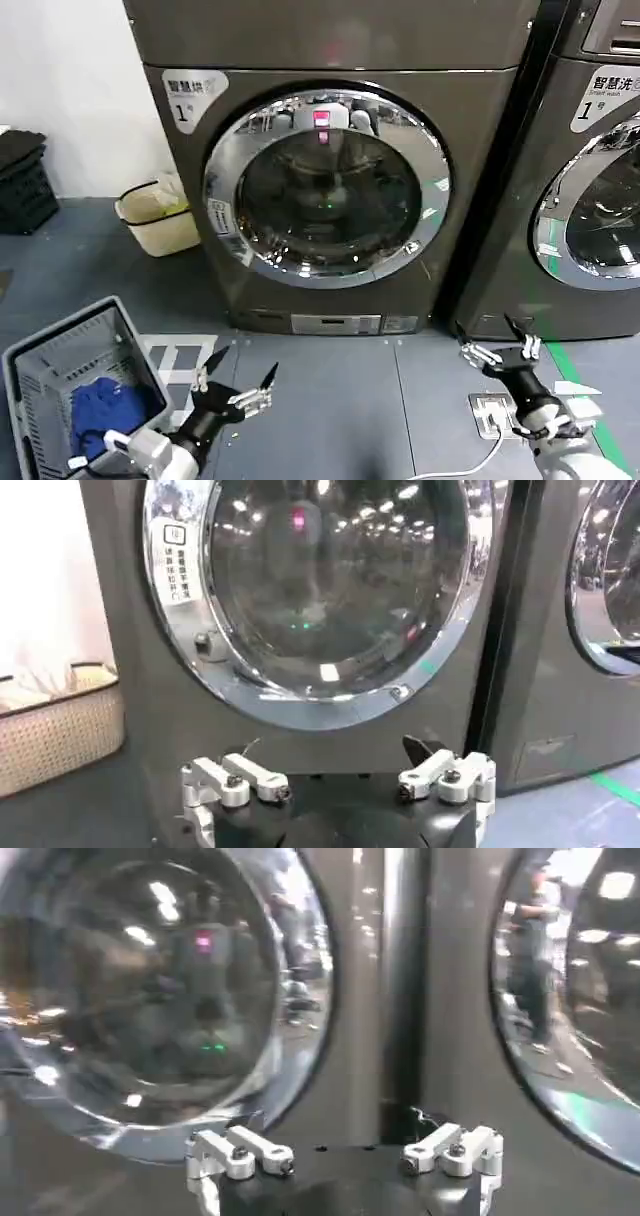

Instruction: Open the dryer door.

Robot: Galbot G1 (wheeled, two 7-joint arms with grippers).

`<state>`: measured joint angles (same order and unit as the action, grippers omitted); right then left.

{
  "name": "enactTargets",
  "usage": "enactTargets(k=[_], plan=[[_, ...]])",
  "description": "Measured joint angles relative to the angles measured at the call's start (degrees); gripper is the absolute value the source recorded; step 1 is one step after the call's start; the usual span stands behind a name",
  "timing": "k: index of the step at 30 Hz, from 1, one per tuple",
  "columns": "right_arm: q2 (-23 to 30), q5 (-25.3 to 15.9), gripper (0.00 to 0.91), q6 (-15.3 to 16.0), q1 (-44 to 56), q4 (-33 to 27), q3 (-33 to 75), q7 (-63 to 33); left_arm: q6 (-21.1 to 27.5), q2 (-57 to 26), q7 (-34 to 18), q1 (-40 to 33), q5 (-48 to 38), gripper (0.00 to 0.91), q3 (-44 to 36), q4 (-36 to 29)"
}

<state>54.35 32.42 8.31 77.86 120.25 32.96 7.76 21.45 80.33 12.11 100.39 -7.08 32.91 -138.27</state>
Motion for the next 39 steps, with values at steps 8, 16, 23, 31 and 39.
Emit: enactTargets(k=[8,16,23,31,39], plan=[[-6.4,3.6,0.907,-1.6,-8.5,-2.8,-8.9,-0.5,0.1,0.0,0.0,0.7,0.1,0.907,0.1,-1.3],[-10.0,5.7,0.907,-1.8,-18.8,-5.5,-19.1,-0.6,0.1,0.2,0.0,1.1,0.4,0.907,0.1,-1.8],[-9.6,8.1,0.907,-1.6,-27.9,-8.0,-28.0,-1.2,0.1,0.3,0.0,1.0,0.4,0.907,0.3,-1.6],[-7.7,12.0,0.907,-1.5,-37.5,-12.1,-36.5,-2.4,0.1,0.3,0.0,1.1,0.5,0.907,0.3,-1.7],[-5.1,13.5,0.907,-1.4,-46.3,-17.4,-43.2,-2.7,0.1,0.2,0.0,1.0,0.5,0.907,0.3,-1.7]])
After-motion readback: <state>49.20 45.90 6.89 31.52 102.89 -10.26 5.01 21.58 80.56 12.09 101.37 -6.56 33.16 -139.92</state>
